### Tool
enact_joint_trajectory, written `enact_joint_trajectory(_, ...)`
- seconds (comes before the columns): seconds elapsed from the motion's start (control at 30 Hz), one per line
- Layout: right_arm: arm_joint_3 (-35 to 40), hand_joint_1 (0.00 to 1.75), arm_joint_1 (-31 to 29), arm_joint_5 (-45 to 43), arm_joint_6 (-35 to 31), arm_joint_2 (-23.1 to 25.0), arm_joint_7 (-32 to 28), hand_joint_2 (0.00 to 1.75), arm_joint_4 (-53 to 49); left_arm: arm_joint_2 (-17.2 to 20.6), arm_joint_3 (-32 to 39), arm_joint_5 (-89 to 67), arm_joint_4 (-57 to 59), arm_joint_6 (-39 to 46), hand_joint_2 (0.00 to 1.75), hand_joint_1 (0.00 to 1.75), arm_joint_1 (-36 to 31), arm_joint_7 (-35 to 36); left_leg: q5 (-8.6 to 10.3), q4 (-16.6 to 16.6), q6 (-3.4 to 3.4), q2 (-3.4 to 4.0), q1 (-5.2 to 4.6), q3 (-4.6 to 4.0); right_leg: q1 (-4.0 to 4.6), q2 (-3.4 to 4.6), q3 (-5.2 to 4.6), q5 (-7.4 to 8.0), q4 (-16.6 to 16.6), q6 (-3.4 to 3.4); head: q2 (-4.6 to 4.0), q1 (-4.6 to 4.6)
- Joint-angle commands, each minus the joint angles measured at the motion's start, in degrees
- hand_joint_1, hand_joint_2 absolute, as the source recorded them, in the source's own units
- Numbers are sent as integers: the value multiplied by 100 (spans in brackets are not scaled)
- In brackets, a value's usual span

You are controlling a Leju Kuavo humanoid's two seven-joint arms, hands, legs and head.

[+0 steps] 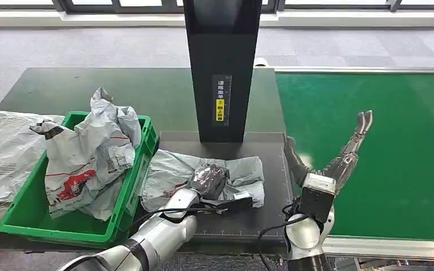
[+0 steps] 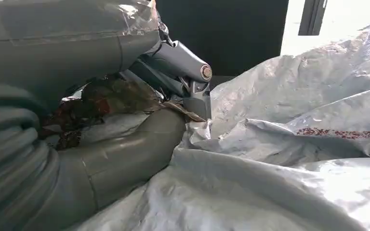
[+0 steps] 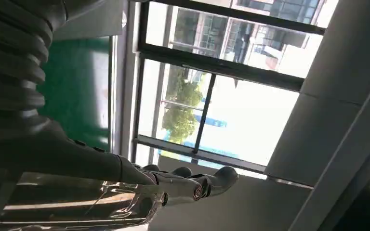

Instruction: Moved the parcel from conveyor to table for the left to box.

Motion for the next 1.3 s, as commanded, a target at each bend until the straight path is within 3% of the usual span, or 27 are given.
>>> enact_joint_trajectory(0.03, -142, 0, -125, -17, 6, 98, 0, 175, 144, 209, -265, -4, 248, -5, 175, 175, -104, 22, -1, -5, -3, 12, 0, 8, 1, 9, 4, 3, -5, 0, 0, 0)
enact_joint_trajectory(1.07, -142, 0, -125, -17, 6, 98, 0, 175, 144, 209, -265, -4, 248, -5, 175, 175, -104, 22, -1, -5, -3, 11, 0, 8, 0, 8, 4, 2, -4, 0, 0, 0)
enact_joint_trajectory(1.1, -612, 0, 95, 341, 2, 398, 0, 175, -138, 135, 1895, -539, -1912, 1611, 175, 175, 1906, -1995, -1, -9, -4, 14, 0, 12, 0, 10, 7, 3, -7, 0, 0, 0)
enact_joint_trajectory(1.17, -614, 0, 287, 295, 18, 342, 0, 175, -322, 135, 1431, -1291, -6232, 1611, 175, 175, 1821, -855, -5, -31, -3, 29, -9, 37, -8, 25, 23, 0, -23, 1, -2, 0)
enact_joint_trajectory(1.2, -633, 0, 311, 298, 40, 345, 0, 175, -345, 135, 1358, -1338, -6798, 1611, 175, 175, 1792, -730, -7, -27, -4, 28, -6, 31, -5, 23, 19, -1, -21, 1, -2, 2)
enact_joint_trajectory(1.23, -633, 0, 311, 298, 40, 345, 0, 175, -345, 135, 1358, -1338, -6798, 1611, 175, 175, 1792, -730, -4, 29, -4, -10, -1, -48, -1, -16, -45, -8, 30, 0, 0, -7)
enact_joint_trajectory(1.3, -633, 0, 311, 298, 40, 345, 0, 175, -345, 135, 1358, -1338, -6798, 1611, 175, 175, 1792, -730, -8, 26, -3, 1, -1, -42, 0, 1, -50, -8, 19, 0, 0, 0)
